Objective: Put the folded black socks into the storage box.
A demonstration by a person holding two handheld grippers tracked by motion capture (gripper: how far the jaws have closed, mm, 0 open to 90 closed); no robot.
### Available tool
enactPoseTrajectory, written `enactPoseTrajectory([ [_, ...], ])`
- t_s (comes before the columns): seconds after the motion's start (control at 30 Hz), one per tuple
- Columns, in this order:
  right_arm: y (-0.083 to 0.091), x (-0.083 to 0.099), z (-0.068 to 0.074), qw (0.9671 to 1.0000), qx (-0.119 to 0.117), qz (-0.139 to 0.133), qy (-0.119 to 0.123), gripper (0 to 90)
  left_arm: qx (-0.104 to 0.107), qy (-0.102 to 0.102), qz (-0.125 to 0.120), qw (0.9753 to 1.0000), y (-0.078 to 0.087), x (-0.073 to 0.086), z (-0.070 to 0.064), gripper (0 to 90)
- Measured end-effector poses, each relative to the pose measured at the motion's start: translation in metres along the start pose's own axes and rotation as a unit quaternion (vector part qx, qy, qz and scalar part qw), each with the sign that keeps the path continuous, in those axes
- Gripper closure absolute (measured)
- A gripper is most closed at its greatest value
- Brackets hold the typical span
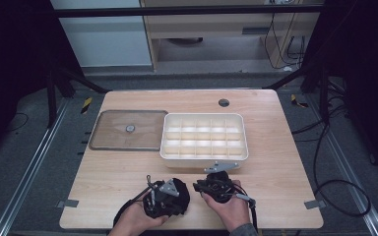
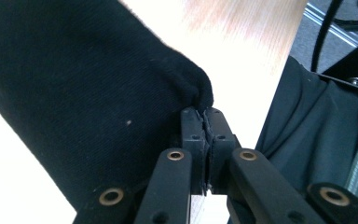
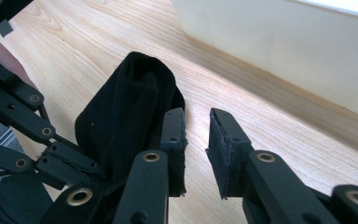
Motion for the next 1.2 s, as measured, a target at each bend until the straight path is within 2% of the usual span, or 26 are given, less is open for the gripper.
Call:
enactPoseTrajectory([
  [0.07,0.001,0.000,0.000,1.0000,0.001,-0.001,-0.001,74.8,-0.012,0.002,-0.013,0.9998,0.005,-0.003,0.001,87.6],
  [0.2,0.003,0.000,0.000,1.0000,0.000,-0.004,0.000,72.4,-0.031,-0.002,-0.022,0.9993,0.012,-0.004,-0.002,83.7],
  [0.4,0.004,-0.001,0.001,1.0000,0.001,-0.005,-0.001,69.8,-0.056,-0.004,-0.032,0.9979,0.020,0.000,-0.006,71.4],
  [0.57,0.004,-0.001,0.002,1.0000,0.001,-0.005,0.000,68.2,-0.063,-0.010,-0.038,0.9972,0.024,0.004,-0.009,63.7],
  [0.7,0.006,-0.002,0.003,1.0000,0.002,-0.008,0.000,65.9,-0.070,-0.007,-0.049,0.9963,0.030,0.007,-0.010,55.7],
  [0.83,0.008,-0.004,0.006,1.0000,0.003,-0.008,-0.001,61.1,-0.080,0.006,-0.060,0.9949,0.041,0.011,-0.007,45.8],
  [0.97,0.012,-0.010,0.015,0.9999,-0.001,-0.010,0.003,52.2,-0.099,0.033,-0.068,0.9922,0.053,0.018,0.005,36.9],
  [1.1,0.008,-0.016,0.024,1.0000,-0.002,-0.004,0.003,39.3,-0.114,0.064,-0.073,0.9887,0.059,0.029,0.021,27.0],
  [1.2,0.000,-0.019,0.027,1.0000,-0.008,0.005,-0.001,34.3,-0.129,0.094,-0.082,0.9838,0.065,0.041,0.037,23.2],
])
Point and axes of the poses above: each handheld gripper's, and its own axes: y roughly backward along the jaws, x roughly out of its underside, z roughly to its left, the point moved 8 cm from there along -y, roughly forward along the jaws, and after that the axes turned 13 degrees about z, right-handed, at the moved point
